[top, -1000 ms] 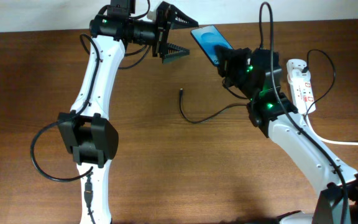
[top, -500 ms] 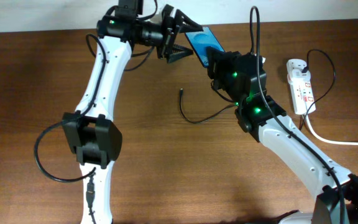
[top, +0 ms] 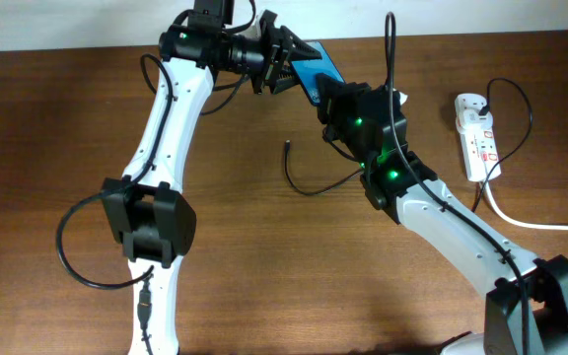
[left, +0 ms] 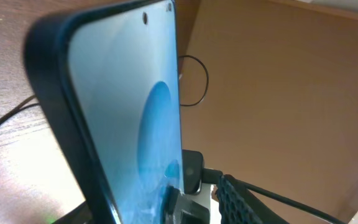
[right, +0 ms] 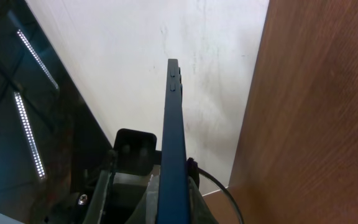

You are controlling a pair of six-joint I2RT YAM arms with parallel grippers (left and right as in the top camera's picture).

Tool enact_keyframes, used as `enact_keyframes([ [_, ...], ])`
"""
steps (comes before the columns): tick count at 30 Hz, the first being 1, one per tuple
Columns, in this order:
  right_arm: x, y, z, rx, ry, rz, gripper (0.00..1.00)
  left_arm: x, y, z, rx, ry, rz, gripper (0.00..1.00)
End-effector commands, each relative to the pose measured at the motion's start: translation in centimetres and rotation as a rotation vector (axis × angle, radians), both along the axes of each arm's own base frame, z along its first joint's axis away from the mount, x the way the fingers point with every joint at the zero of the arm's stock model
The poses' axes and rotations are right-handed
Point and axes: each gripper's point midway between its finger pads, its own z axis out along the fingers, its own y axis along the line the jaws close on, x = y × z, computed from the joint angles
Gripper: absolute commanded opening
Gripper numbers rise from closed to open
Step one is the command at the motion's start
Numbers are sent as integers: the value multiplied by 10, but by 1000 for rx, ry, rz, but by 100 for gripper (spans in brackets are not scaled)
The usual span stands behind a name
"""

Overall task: Plug charger to phone and switch on socket
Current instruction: 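Close the left gripper on the phone and release the right gripper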

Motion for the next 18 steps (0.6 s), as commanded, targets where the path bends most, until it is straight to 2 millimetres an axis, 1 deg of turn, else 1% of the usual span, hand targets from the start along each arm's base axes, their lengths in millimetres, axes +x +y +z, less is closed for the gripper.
enact_keyframes([
  [1, 0, 6, 16, 16, -43, 8, 4, 2, -2, 0, 9, -14, 6, 46],
  [6, 0, 6, 16, 15, -43, 8, 4, 4, -1, -2, 20, -16, 15, 45],
  [13, 0, 7, 16, 16, -42, 12, 4, 1, -7, -3, 27, -18, 7, 45],
  [15, 0, 7, 16, 17, -42, 15, 4, 1, -7, -3, 27, -18, 7, 43],
  [18, -1, 8, 16, 18, -41, 22, 4, 1, -7, -3, 28, -18, 8, 37],
])
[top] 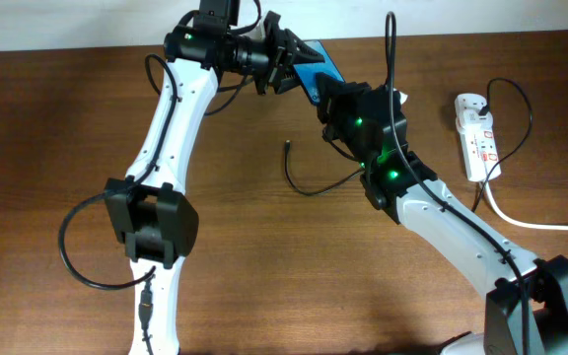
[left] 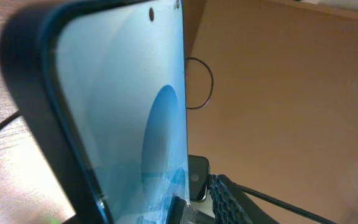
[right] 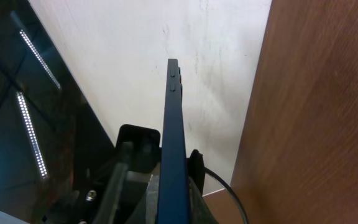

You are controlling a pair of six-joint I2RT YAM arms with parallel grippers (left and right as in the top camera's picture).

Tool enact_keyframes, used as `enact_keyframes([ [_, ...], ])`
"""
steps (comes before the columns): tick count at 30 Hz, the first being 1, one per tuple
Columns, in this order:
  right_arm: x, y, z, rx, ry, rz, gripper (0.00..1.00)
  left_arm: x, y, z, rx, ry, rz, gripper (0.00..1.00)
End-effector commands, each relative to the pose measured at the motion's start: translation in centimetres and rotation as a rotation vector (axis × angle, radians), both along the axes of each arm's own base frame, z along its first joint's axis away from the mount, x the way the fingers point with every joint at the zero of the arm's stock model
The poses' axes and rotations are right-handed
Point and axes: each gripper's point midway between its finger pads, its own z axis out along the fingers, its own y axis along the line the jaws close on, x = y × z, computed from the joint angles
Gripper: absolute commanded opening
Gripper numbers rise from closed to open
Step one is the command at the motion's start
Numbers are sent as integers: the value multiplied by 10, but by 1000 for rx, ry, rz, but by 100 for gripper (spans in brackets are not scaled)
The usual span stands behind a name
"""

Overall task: Plug charger to phone and switch on socket
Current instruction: 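Close the left gripper on the phone and release the right gripper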

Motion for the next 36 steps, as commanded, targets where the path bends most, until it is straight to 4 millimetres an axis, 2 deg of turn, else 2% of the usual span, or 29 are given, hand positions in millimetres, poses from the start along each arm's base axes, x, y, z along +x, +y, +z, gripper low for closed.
enact_keyframes([
  [1, -1, 8, 14, 13, -38, 24, 4, 1, -1, 1, 3, -12, 1, 35],
  [5, -1, 8, 14, 13, -38, 24, 4, 1, -1, 1, 3, -12, 1, 26],
  [12, -1, 9, 14, 14, -38, 27, 4, 3, -1, -1, 14, -15, 11, 19],
  [14, -1, 9, 14, 14, -38, 27, 4, 4, 0, -1, 17, -16, 14, 14],
  [17, -1, 9, 15, 14, -38, 27, 4, 4, 0, -2, 20, -16, 16, 1],
  [23, -1, 9, 15, 14, -38, 27, 16, 5, 0, -2, 25, -18, 20, 0],
  [26, -1, 9, 14, 14, -38, 27, 17, 5, 0, -2, 25, -19, 21, 0],
  [29, -1, 9, 15, 14, -38, 27, 28, 6, 1, -3, 30, -27, 21, 0],
  [31, -1, 9, 14, 13, -38, 27, 43, 7, 1, -4, 37, -33, 26, 0],
  [34, -1, 8, 14, 13, -38, 25, 54, 10, 4, -6, 51, -51, 33, 0],
  [36, 0, 7, 14, 3, -43, 26, 72, 11, 7, -6, 52, -54, 38, 0],
])
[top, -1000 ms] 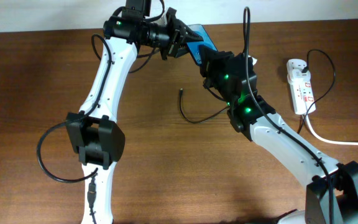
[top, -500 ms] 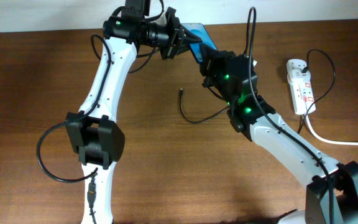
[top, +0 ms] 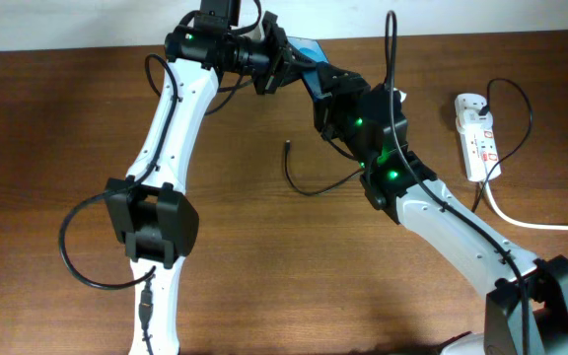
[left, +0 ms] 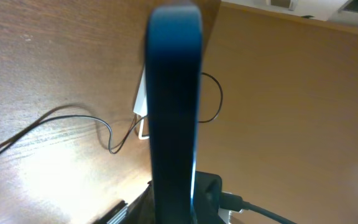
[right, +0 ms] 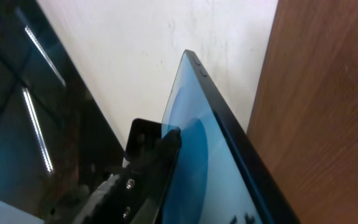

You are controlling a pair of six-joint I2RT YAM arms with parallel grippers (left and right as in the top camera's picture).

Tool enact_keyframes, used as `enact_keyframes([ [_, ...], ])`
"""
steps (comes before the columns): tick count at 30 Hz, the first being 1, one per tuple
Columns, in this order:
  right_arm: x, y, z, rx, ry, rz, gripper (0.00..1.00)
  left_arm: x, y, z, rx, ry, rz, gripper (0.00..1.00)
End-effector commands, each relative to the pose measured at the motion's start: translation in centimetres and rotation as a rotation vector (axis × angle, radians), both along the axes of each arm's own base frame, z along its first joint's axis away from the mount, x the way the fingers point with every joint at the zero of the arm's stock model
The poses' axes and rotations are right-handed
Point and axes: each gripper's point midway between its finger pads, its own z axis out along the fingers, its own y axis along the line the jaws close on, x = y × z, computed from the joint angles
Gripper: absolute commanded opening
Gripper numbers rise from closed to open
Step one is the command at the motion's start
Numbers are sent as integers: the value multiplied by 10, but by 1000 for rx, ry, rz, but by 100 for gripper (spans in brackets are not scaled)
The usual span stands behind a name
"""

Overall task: Plug charger to phone and switch on socket
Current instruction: 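Close the left gripper on the phone and release the right gripper, then lower the right gripper over the black cable's connector tip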

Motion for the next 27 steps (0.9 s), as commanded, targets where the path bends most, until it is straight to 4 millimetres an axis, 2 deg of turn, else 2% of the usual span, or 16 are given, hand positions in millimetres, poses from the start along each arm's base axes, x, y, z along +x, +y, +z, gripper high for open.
enact_keyframes([
  [1, 0, 4, 10, -18, -32, 13, 80, 6, 6, 2, 5, -49, -4, 0],
  [4, 2, -1, 10, -87, -63, 19, 97, 12, 19, 2, 10, -89, 0, 0],
  [9, 5, -9, 9, -224, -120, 42, 98, 23, 45, 4, 2, -115, 23, 0],
  [12, 4, -9, 7, -395, -198, 121, 98, 28, 59, 7, -1, -176, 9, 0],
  [15, 1, -15, -14, -532, -177, 190, 98, 28, 72, 14, -35, -241, -28, 0],
  [17, -1, -28, -37, -631, -118, 226, 98, 29, 87, 14, -41, -262, -29, 0],
  [18, -5, -44, -56, -689, -52, 252, 98, 32, 99, 14, -39, -281, -22, 0],
  [21, -13, -79, -87, -770, 70, 281, 99, 35, 123, 20, -57, -384, -44, 0],
  [23, -18, -87, -92, -879, 0, 409, 99, 32, 142, 33, -120, -461, -73, 0],
  [27, -28, -75, -83, -803, -74, 537, 99, 35, 169, 39, -147, -499, -53, 0],
])
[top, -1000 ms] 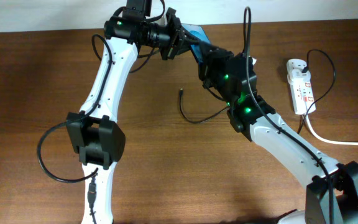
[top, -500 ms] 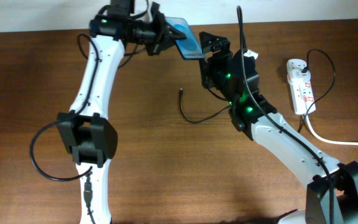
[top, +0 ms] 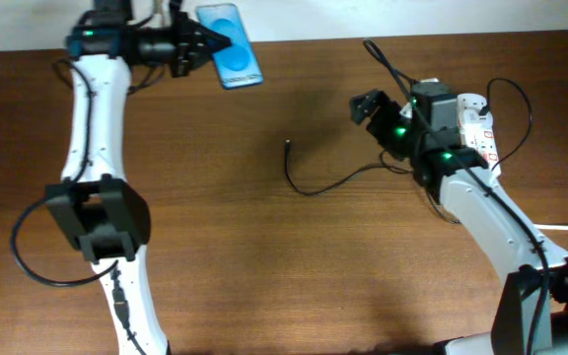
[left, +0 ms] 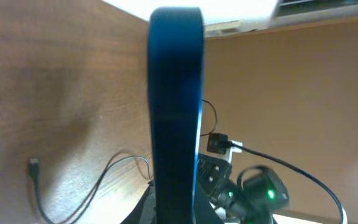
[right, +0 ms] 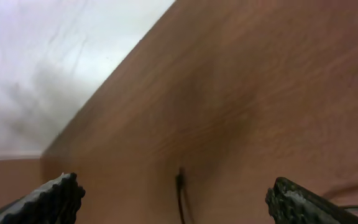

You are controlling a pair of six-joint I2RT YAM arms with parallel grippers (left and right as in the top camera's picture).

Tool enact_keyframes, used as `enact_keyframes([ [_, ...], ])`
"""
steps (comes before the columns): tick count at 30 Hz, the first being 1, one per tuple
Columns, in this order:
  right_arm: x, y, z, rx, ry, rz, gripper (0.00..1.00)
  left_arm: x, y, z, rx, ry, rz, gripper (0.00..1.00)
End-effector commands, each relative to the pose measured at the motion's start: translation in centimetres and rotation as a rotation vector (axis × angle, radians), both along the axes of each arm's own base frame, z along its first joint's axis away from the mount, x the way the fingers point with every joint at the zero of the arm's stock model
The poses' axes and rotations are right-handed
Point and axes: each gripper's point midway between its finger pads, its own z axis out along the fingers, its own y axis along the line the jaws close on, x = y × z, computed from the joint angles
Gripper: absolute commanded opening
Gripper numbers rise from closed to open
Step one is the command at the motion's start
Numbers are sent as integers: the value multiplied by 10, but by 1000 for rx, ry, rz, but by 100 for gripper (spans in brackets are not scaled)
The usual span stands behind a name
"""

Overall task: Plug charger to phone and switch on socket
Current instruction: 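Lower the right gripper over the black cable's connector tip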

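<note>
The phone (top: 231,33), blue screen up, hangs above the table's far left corner, and my left gripper (top: 197,43) is shut on its near end. In the left wrist view the phone (left: 175,106) stands edge-on between the jaws of the left gripper (left: 174,210). The black charger cable's plug (top: 289,146) lies loose mid-table. My right gripper (top: 367,106) is open with nothing in it, just left of the white power strip (top: 479,138). From the right wrist the plug (right: 179,179) shows between the wide-apart fingers (right: 59,195).
The cable (top: 343,179) curves from the plug toward the right arm and the strip. A white lead (top: 521,223) leaves the strip to the right edge. The table's back edge meets a white wall (right: 48,68).
My right gripper has let go of the phone and now stands open near the power strip. The left gripper, still shut on the phone, is now at the far left corner.
First my right gripper held the phone on edge at the back middle, with the left gripper close beside it. By 0.9 s ago the left gripper was shut on the phone too. Now the left alone has it, and the arms are far apart.
</note>
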Motion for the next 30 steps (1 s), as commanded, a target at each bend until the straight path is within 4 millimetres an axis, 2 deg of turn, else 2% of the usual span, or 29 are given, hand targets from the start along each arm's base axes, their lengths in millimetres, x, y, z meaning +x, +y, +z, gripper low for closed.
enact_keyframes([
  [1, -12, 24, 17, 15, -47, 233, 98, -4, 20, 17, -68, -108, -49, 0],
  [6, -14, 26, 37, -170, 32, 319, 99, -1, 35, 16, -59, -129, -26, 0],
  [9, -10, 33, 38, -269, 106, 370, 98, -2, 38, 13, -49, -119, -19, 0],
  [15, -2, 70, 7, -284, 189, 451, 99, -7, 38, 6, -45, -53, -10, 0],
  [19, 1, 93, -12, -289, 192, 496, 98, -12, 37, 4, -39, -79, -32, 0],
  [21, 3, 108, -23, -292, 181, 523, 80, -15, 37, 2, -37, -80, -39, 0],
  [23, 5, 118, -32, -300, 177, 536, 67, -16, 42, 1, -36, -83, -35, 0],
  [26, 8, 134, -58, -317, 188, 560, 55, -16, 61, 7, -70, -85, -11, 0],
  [30, 10, 143, -92, -341, 229, 554, 41, -15, 89, 11, -91, -95, 31, 0],
])
